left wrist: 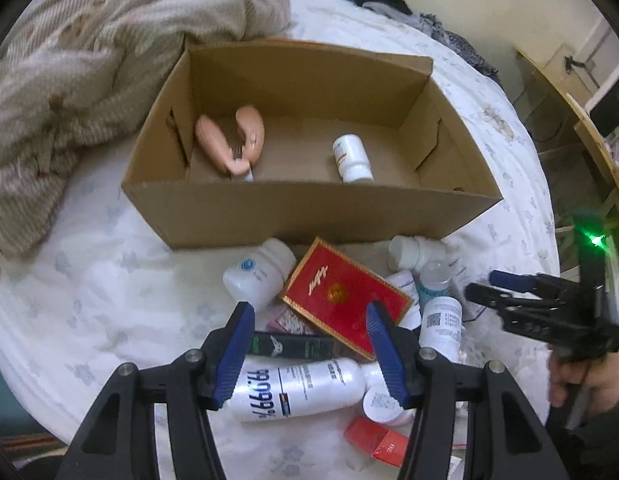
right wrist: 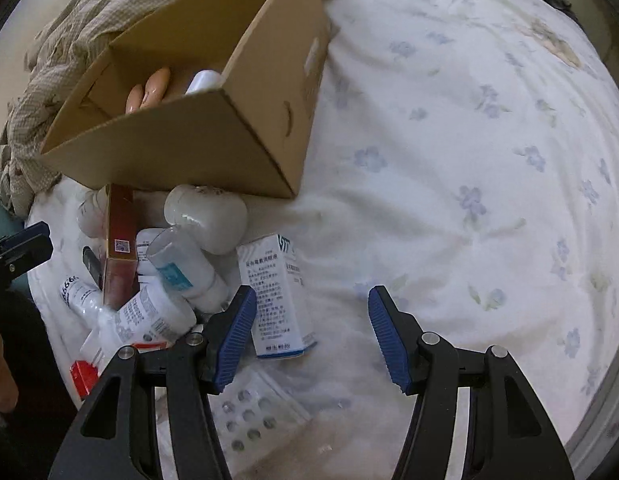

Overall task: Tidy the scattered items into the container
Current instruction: 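Grasp the red cigarette pack with the left gripper while the right grasps a white medicine box, then lower both held boxes into the cardboard box and open both grippers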

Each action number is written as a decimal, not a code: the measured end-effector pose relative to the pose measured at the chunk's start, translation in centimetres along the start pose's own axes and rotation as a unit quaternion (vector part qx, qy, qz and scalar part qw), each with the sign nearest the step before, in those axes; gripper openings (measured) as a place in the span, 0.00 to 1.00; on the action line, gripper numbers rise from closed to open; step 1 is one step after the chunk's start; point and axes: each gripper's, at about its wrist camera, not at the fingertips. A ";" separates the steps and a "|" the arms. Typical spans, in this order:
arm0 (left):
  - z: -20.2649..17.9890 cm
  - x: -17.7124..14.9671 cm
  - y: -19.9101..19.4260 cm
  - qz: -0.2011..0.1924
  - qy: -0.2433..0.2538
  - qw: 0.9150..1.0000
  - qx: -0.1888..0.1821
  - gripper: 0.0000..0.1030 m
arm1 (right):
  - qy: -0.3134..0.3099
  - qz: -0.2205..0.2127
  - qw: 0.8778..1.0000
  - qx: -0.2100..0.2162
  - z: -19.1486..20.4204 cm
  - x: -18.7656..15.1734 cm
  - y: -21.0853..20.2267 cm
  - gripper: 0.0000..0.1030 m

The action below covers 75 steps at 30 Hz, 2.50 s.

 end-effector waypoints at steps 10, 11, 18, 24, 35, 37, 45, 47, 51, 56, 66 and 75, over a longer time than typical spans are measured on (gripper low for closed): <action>1.3 0.1 3.8 0.107 -0.082 0.988 -0.071 0.57 | -0.028 0.015 0.999 0.001 2.2 -0.3 1.0 0.60; 1.2 0.3 4.1 0.113 -0.090 0.987 -0.074 0.57 | -0.028 0.016 0.999 0.001 2.3 -0.3 1.0 0.60; 0.0 1.6 6.3 0.137 -0.135 0.981 -0.041 0.70 | -0.023 0.028 0.999 0.001 2.3 -0.8 0.3 0.61; -1.1 2.0 6.9 0.137 -0.160 0.977 -0.042 0.76 | -0.005 0.034 0.999 0.003 1.6 -1.0 0.5 0.61; -3.2 1.8 6.9 0.150 -0.191 0.965 -0.095 0.76 | 0.006 0.044 0.999 0.004 1.8 -1.5 -0.2 0.61; -3.8 1.9 7.0 0.153 -0.191 0.965 -0.097 0.76 | -0.001 0.047 0.999 -0.002 2.0 -1.7 -0.1 0.61; -6.6 1.1 8.9 0.183 -0.163 0.968 -0.058 0.69 | -0.023 0.056 0.998 -0.023 2.9 -2.7 0.1 0.54; -7.2 1.0 8.5 0.169 -0.142 0.974 -0.050 0.60 | -0.028 0.054 0.998 -0.025 3.1 -2.9 -0.2 0.37; -7.7 0.6 7.2 0.150 -0.130 0.978 -0.058 0.59 | -0.025 0.042 0.999 -0.018 3.3 -2.8 -1.4 0.29; -8.3 -0.1 4.1 0.116 -0.096 0.987 -0.061 0.59 | -0.017 0.033 0.999 -0.001 3.3 -3.3 -3.1 0.28; -7.5 1.6 -2.8 0.012 -0.033 0.995 -0.088 0.58 | -0.019 -0.012 1.000 0.007 4.7 -3.7 -8.8 0.28; -0.4 7.7 -2.8 -0.033 -0.045 0.997 -0.060 0.58 | -0.040 -0.101 0.992 -0.065 -0.2 0.6 -14.2 0.28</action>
Point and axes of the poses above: each gripper's, at about its wrist camera, not at the fingertips, and y roughly the way its jaws point, z to its left, x to its top, and after that the axes turned 5 degrees about x, right-handed
